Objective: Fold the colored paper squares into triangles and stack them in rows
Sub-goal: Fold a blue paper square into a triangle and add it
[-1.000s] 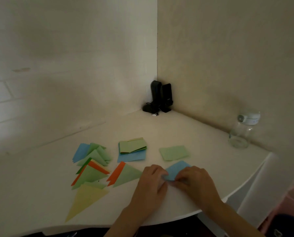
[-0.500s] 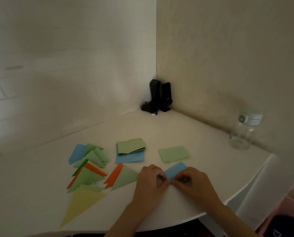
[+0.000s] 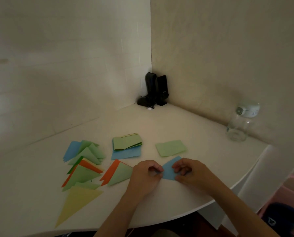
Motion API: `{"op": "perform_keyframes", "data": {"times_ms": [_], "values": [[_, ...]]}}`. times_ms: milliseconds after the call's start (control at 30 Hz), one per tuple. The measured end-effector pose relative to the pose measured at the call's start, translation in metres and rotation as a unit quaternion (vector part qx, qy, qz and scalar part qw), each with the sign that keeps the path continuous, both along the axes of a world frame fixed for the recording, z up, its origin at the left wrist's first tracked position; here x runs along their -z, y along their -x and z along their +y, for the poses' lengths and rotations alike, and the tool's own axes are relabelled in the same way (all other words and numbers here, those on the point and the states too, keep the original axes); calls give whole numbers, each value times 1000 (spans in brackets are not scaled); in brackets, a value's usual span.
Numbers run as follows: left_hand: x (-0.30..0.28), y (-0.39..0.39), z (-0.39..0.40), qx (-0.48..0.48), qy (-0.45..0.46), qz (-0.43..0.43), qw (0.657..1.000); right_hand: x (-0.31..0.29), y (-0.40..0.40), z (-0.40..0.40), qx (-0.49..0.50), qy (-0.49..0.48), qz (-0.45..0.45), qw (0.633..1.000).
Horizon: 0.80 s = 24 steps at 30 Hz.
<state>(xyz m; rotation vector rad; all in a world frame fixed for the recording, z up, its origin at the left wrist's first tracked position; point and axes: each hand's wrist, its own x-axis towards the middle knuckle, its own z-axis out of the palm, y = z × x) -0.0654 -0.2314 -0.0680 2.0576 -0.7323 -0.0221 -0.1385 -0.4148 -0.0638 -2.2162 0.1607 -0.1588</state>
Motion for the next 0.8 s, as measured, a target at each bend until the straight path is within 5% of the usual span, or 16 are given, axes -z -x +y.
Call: {"op": "perform_keyframes", "data": {"times_ms": [300, 600, 800], "values": [[-2, 9, 19, 82, -51, -79, 992, 10, 8, 28, 57, 232, -14, 971], [-5, 18, 27, 76, -101, -221, 967, 1, 6, 26, -76, 200, -19, 977], [4, 27, 26, 26, -108, -245, 963, 9, 12, 19, -60, 126, -160, 977]]}}
